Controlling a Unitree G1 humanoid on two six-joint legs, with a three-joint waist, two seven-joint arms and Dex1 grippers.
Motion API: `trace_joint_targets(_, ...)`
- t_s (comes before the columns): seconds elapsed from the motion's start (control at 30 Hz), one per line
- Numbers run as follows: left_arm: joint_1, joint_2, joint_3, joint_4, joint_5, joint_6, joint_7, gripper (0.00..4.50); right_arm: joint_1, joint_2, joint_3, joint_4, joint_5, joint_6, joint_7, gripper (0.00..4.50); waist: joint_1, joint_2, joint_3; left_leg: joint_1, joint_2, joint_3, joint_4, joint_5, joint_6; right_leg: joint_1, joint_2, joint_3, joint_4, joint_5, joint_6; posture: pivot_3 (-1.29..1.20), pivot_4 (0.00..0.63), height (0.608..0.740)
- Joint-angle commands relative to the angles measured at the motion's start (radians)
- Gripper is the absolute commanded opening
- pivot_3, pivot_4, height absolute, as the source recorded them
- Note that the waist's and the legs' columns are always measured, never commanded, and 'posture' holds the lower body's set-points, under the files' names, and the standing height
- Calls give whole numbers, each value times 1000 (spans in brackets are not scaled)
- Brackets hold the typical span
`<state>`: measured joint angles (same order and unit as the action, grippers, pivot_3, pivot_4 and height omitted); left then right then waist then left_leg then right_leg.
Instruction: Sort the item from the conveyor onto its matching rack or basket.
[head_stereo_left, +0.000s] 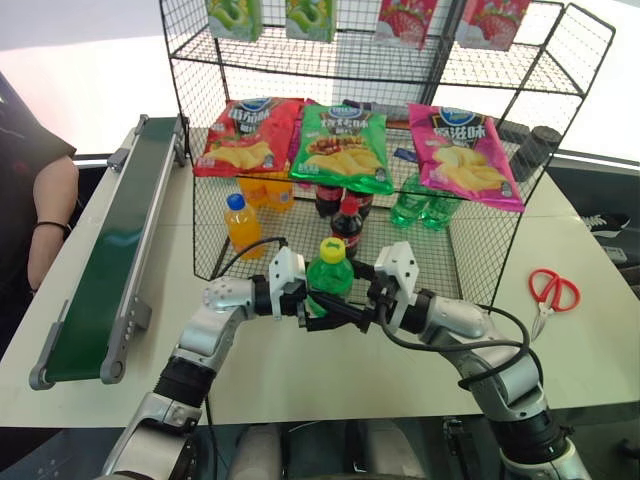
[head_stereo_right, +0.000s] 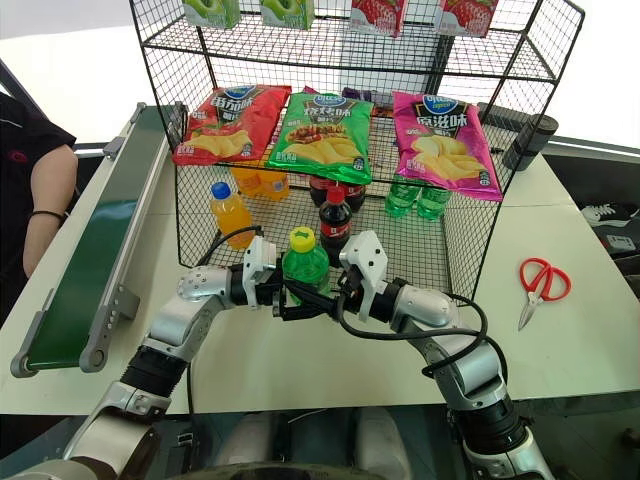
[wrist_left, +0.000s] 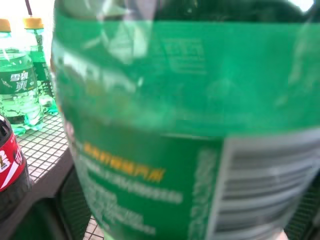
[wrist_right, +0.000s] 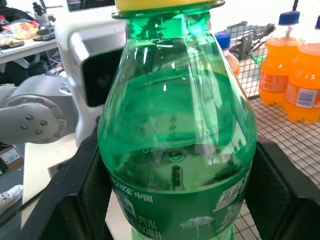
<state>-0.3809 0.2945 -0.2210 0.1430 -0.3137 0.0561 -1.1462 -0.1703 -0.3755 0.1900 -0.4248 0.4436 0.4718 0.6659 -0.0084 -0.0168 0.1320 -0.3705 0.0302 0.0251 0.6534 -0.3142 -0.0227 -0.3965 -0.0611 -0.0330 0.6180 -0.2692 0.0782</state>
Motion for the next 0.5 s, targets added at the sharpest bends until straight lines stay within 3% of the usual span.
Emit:
trace_joint_targets(0.03, 6, 21, 22, -37, -15, 33, 14, 4402, 3, 0, -63, -23, -10, -62, -18, 3007, 0, 0, 0, 0, 0, 0, 0, 0, 0, 0, 0, 0, 0, 0, 0, 0, 150, 740)
trace_joint_targets(0.27, 90, 62, 100, -94, -35, 60, 95, 4402, 110, -25, -215, 20, -61, -168, -85, 3007, 3, 0, 0, 0, 1, 0, 0, 0, 0, 0, -1, 0, 0, 0, 0, 0, 150, 740)
trace_joint_targets(0.5, 148, 74, 179, -206, -72, 79, 189, 4402, 154, 67, -308, 180, -196, -330, -290, 3007, -1, 1, 0, 1, 1, 0, 0, 0, 0, 0, -1, 1, 2, 0, 0, 0, 150, 740)
